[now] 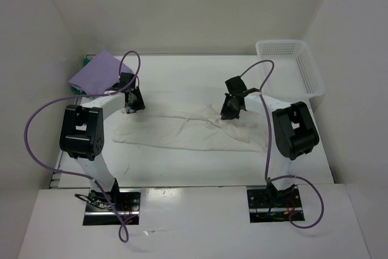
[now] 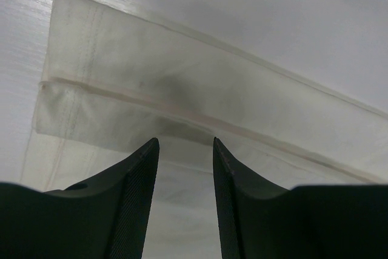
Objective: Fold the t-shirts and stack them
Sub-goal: Fold the other side of the tshirt into a rectangle
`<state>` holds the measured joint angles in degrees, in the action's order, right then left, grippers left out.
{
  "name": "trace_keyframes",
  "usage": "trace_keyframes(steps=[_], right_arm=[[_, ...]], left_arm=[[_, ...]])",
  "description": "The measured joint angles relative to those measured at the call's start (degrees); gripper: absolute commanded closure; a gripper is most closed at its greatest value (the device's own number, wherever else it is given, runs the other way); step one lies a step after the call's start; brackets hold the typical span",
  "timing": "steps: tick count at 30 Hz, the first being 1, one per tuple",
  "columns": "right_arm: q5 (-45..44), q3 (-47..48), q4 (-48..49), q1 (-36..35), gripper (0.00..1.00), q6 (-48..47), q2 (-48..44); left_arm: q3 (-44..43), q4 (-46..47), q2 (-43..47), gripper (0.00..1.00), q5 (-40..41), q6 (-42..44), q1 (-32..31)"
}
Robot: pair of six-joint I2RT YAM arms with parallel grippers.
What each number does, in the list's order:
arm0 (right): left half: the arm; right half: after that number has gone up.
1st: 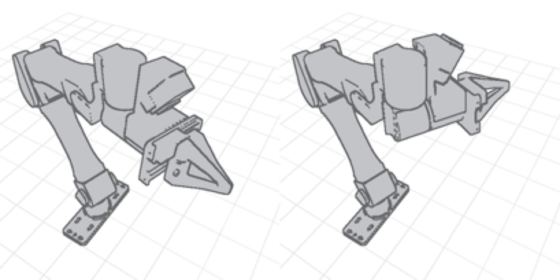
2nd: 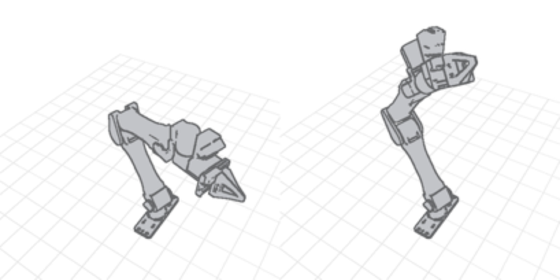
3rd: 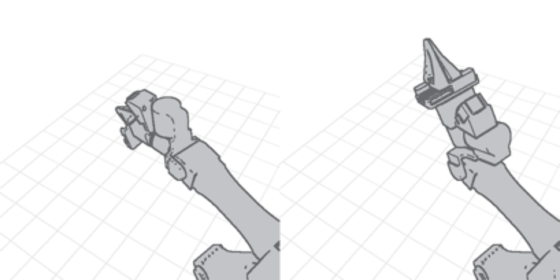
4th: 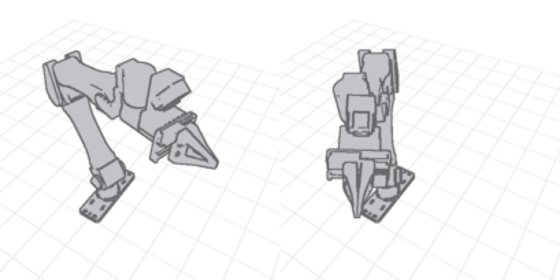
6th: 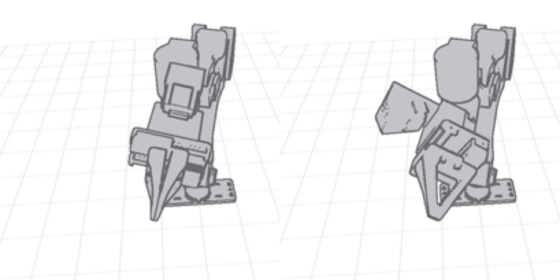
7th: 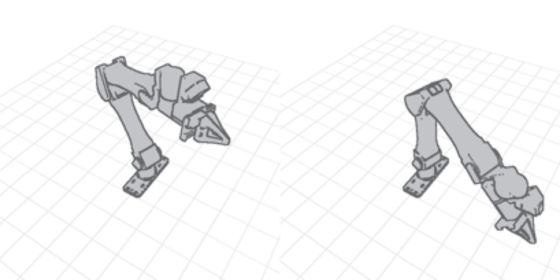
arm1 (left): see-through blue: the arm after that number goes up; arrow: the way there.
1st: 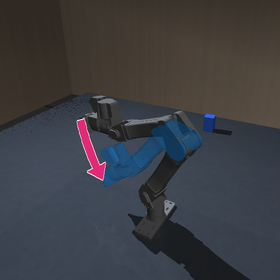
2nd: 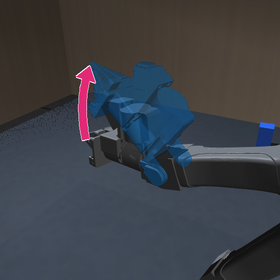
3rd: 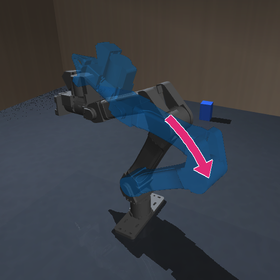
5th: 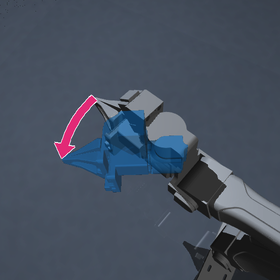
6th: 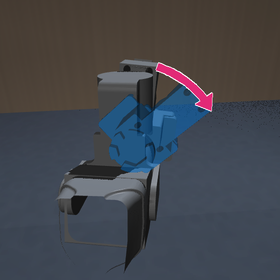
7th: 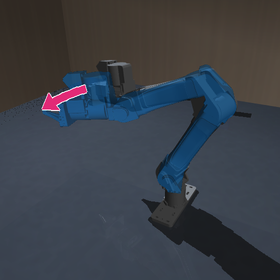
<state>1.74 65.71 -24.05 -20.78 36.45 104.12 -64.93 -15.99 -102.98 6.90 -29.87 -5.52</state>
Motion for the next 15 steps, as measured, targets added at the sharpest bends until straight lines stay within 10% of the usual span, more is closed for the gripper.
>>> trace_keyframes(steps=[15], right_arm=[[2.8,-9.2,-4.0,-10.6,0.72,4.7,-12.5]], left_arm=[[1.6,-1.7,6.5,0.51,2.1,1.2,-0.3]])
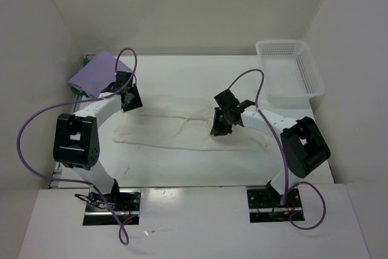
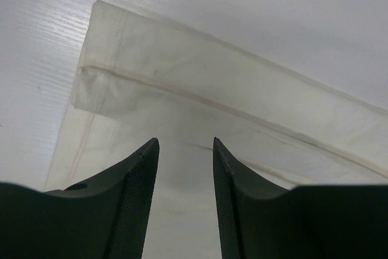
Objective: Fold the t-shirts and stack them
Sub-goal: Fold the other side of the tshirt into a rectangle
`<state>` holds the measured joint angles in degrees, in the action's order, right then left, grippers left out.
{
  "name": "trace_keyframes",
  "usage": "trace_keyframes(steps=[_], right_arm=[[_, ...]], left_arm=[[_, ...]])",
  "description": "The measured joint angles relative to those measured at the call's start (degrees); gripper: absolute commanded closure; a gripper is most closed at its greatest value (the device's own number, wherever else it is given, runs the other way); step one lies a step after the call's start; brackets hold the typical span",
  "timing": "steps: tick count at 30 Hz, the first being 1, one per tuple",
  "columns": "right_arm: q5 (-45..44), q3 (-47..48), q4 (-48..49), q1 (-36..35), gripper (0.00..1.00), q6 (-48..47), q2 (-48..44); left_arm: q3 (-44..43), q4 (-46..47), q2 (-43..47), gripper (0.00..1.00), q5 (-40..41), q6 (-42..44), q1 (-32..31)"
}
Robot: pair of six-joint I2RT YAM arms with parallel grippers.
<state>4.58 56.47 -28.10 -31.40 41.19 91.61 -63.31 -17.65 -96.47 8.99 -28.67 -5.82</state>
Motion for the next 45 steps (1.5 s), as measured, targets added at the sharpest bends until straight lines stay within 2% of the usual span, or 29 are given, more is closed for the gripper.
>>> trace_keyframes(steps=[5,8,9,11,13,18,26,36,45], right_arm=[[1.5,0.1,-1.1,-2.8,0.7,0.3,-0.2],[1.3,2.3,-2.7,-2.8,0.85,0.0,-0.2],[1.2,3.6,-3.0,-2.8,0.95,-0.3,-0.2],[1.2,6.8,-2.8,-2.8,1.0,-0.7,0.1],[1.2,10.2,-1.9,-2.8,1.0,-1.0,1.1],[0.7,15.9,0.4,-2.8,1.0,-2.1,5.4],[0.8,18.8,1.0,-2.8,0.99,-3.4,9.0],[0.8,19.7,1.8,-3.3,0.99,-3.8,13.1],[0.3,24.9,2.3,-3.3,0.99,-4.6,21.4]], left_arm=[[0.0,-0.2,1.8,0.51,0.2,0.1,0.0],[-0.5,-0.3,1.3,0.51,0.7,0.2,0.0],[-0.9,-0.5,0.8,0.51,0.9,0.2,0.0],[-2.0,-0.4,-0.8,0.58,1.5,0.3,0.0],[-2.8,-0.3,-2.5,0.67,1.9,0.3,0.0],[-4.5,-0.3,-6.2,0.79,3.0,0.9,0.0],[-7.2,-0.3,-11.5,0.81,4.1,1.5,0.0],[-8.9,-0.1,-11.9,0.83,3.2,1.4,0.1],[-9.7,0.8,-12.4,0.84,2.8,1.5,0.1]])
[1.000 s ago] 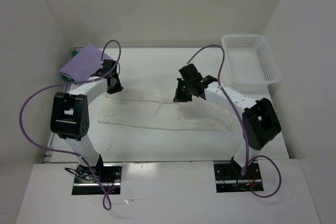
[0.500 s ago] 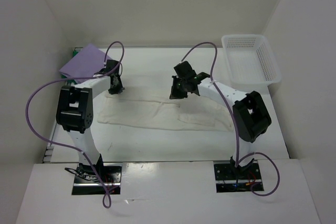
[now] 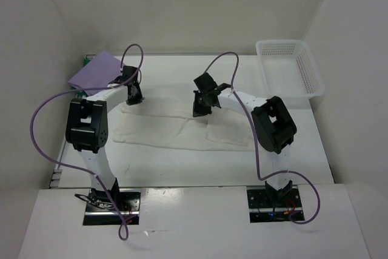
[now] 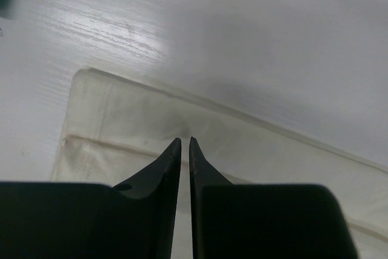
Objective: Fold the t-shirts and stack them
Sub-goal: Fold the other side of the tshirt into a rectangle
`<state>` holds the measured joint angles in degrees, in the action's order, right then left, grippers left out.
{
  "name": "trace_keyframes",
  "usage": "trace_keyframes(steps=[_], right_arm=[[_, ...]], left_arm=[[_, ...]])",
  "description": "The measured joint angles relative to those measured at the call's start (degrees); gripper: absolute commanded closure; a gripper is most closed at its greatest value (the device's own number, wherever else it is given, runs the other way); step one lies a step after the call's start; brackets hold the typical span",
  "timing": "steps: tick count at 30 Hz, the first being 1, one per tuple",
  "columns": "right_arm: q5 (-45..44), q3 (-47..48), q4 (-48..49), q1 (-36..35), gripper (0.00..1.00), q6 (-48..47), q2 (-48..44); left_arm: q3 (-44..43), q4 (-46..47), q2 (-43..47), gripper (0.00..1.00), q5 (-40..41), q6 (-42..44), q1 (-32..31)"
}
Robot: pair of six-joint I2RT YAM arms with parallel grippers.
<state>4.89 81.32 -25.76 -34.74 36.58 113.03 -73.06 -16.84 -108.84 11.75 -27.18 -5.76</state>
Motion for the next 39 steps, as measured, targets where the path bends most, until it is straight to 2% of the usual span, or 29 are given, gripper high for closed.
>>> trace_keyframes(steps=[6,12,17,25,33,39], right_arm=[[0.0,1.6,0.0,0.0,0.99,-0.4,1.1],[-0.2,3.0,0.1,0.0,0.99,-0.5,1.1],[-0.1,4.7,0.3,0.0,0.98,-1.0,2.1],[-0.2,6.1,0.3,0.0,0.97,-2.0,4.5],[-1.4,9.1,0.2,0.0,0.97,-3.3,7.1],[-1.6,13.2,0.0,0.0,0.97,-4.1,9.4]], left_arm=[[0.2,0.1,-1.8,0.84,-0.1,0.1,0.0],[3.4,0.6,0.1,0.84,0.0,0.3,0.0],[7.1,-0.9,4.1,0.84,0.0,0.3,0.0],[12.2,-4.8,16.4,0.83,0.0,0.3,0.0],[13.1,-11.3,20.7,0.81,-2.0,1.4,1.7],[10.8,-10.8,20.4,0.81,-5.6,1.3,3.2]])
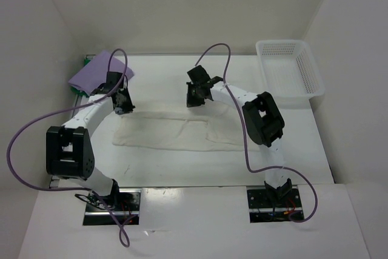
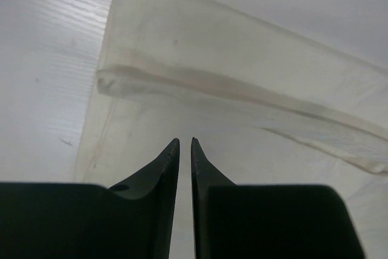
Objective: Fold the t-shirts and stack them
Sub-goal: Fold the other side of the tshirt into a rectangle
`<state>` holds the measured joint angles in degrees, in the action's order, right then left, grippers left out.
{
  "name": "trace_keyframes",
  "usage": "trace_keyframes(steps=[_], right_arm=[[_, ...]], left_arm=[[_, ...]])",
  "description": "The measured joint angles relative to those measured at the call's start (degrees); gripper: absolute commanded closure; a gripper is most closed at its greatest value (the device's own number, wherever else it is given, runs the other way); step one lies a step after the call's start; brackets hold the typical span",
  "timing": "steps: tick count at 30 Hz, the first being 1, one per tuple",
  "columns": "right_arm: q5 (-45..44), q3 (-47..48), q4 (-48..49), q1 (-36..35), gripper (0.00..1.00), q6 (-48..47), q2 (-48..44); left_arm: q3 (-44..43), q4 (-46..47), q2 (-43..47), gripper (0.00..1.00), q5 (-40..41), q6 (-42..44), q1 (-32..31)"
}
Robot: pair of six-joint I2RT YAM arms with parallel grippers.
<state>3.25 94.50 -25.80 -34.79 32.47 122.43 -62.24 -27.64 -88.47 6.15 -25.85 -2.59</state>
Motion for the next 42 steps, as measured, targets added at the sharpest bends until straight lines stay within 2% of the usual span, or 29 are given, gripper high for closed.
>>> trace_keyframes(steps=[11,21,25,29,36,42], right_arm=[[0.6,-3.8,-0.2,-3.7,0.97,-0.4,0.0],[-0.3,-8.8,0.0,-6.5,0.97,-0.4,-2.4],[-0.7,-10.4,0.5,-6.6,0.97,-0.2,-3.1],[-1.1,-11.4,1.1,-6.6,0.97,0.2,-3.9],[-2.4,-12.2,0.5,-6.1,0.93,0.3,-8.2],[-2.1,-19.6,1.9,-1.6,0.93,0.9,-17.1]], left_arm=[[-4.7,3.9,-9.6,0.81,-4.3,-0.1,-0.4],[-7.6,6.4,-12.4,0.81,-6.3,-0.1,-3.3],[-6.4,6.5,-13.0,0.81,-6.3,-0.1,-3.6],[-0.3,6.6,-11.0,0.79,-5.9,-0.6,-3.6],[3.4,3.8,-8.9,0.77,-5.4,-1.3,0.4],[3.5,3.7,-8.8,0.78,-4.7,-1.6,4.9]])
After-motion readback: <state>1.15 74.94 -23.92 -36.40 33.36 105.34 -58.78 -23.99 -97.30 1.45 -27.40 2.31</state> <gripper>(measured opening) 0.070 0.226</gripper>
